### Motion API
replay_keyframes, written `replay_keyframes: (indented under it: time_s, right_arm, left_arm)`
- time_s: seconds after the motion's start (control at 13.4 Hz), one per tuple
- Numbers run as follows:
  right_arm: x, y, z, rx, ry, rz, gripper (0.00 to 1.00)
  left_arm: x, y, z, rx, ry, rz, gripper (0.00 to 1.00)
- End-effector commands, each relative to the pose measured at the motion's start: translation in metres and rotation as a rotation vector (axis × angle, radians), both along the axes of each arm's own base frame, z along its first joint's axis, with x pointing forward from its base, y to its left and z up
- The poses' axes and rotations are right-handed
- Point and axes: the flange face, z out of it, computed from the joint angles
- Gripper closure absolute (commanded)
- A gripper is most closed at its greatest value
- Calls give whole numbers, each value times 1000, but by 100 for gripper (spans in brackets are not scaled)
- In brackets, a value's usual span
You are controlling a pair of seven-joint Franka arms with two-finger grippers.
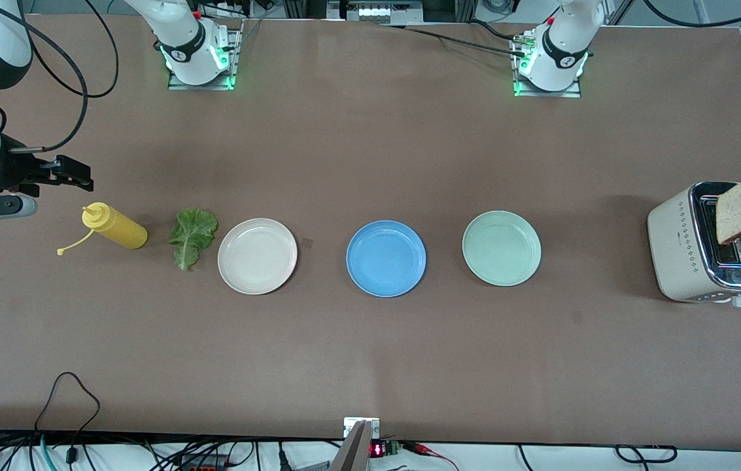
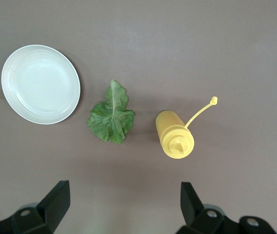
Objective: Make sandwich in blue plate with both arms
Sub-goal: 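Grasp the bread slice with the left gripper and lift it out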
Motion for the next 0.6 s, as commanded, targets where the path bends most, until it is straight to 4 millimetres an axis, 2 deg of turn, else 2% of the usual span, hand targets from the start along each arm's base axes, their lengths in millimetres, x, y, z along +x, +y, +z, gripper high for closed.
replay_keyframes:
  time_s: [0.0,0.07,0.22,0.3,0.37,0.45,0.52]
  right_arm:
    - [-2,0,3,0,-2,-7,0]
    - [-2,0,3,1,-2,-7,0]
    - [-2,0,3,1,-2,-7,0]
    - [-2,0,3,1,-1,-7,0]
    - [-2,0,3,1,-1,-7,0]
    - [-2,0,3,1,-1,-7,0]
    - [-2,0,3,1,-2,-6,0]
  left_arm:
    - [10,-73,-8,-36,62,-124,99]
    - [11,-112,-13,-46,94,-176,99]
    - [17,-185,-42,-127,132,-171,99]
    - [19,-213,-66,-217,176,-104,99]
    - [25,-231,-92,-288,222,-37,99]
    - [37,-258,-105,-346,216,10,98]
    - [46,-272,-118,-401,217,61,98]
